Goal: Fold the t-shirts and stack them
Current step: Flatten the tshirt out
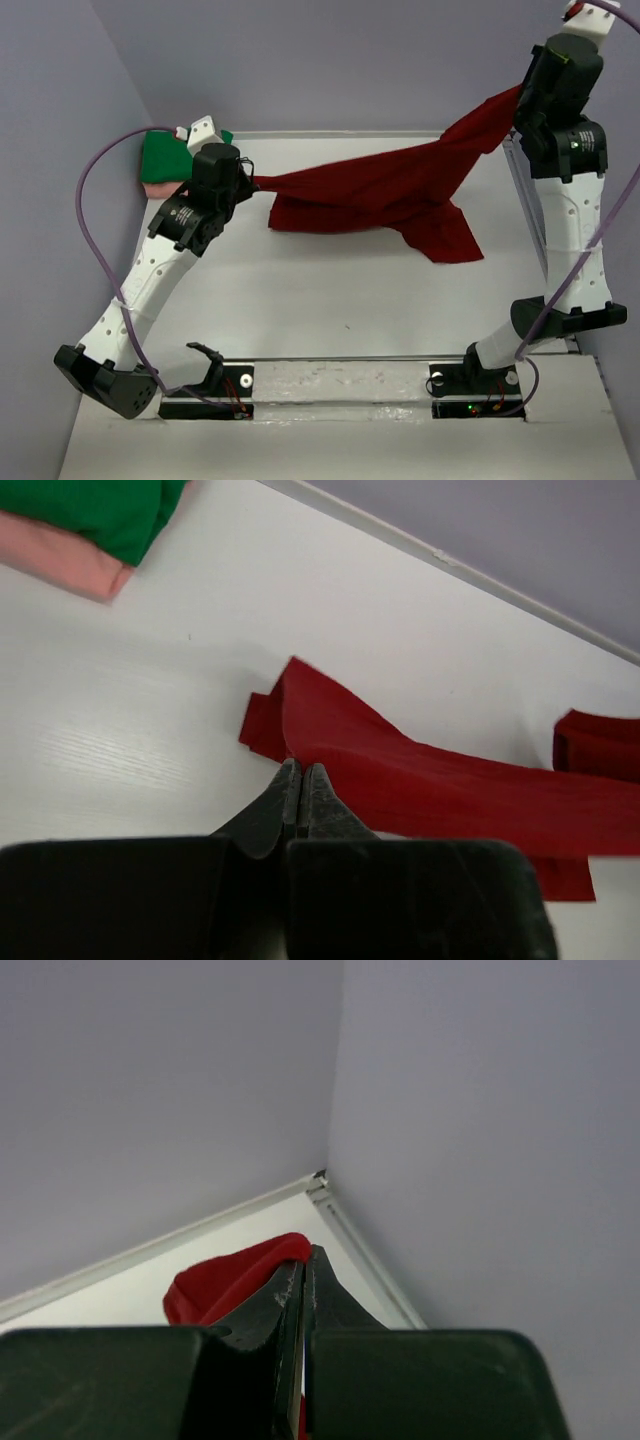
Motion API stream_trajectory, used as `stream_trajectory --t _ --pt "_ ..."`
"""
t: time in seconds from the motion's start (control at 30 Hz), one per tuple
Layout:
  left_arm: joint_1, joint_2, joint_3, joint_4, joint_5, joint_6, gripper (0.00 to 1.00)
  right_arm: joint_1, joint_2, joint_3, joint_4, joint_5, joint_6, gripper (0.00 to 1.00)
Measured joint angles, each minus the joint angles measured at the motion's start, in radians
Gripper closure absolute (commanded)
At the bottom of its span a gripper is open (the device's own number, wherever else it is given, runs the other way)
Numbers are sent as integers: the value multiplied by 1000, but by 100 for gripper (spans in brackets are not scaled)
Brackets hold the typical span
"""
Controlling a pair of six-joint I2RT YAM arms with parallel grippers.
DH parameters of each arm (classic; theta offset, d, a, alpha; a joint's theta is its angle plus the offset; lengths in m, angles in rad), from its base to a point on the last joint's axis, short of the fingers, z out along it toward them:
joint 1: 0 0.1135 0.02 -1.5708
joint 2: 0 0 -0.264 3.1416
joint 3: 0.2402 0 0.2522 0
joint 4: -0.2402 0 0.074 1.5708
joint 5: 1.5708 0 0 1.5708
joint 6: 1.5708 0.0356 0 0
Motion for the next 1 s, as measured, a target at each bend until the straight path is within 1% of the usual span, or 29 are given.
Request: stream_trajectory --t 0.1,0.2,0.4,0.5,0.67,0.83,1.0 --pt "0 -1 22 -34 -18 13 100 -33 0 85 -8 13 -34 100" --pt "-2 -2 22 -62 -26 16 100 -39 5 172 -17 15 -62 100" --pt "-4 -19 46 -114 -59 16 100 -36 3 274 -25 -10 -88 100" --pt "-4 -40 107 -135 -74 23 100 -36 -11 274 -33 -22 -91 100" --pt "-4 -89 265 -161 -85 58 100 -36 -66 263 -52 -36 -98 100" --pt "-4 -180 396 -161 -83 116 100 -27 -210 199 -54 -46 -103 100" --pt "-4 -225 501 -179 -79 156 100 -5 -312 195 -50 -58 -107 100"
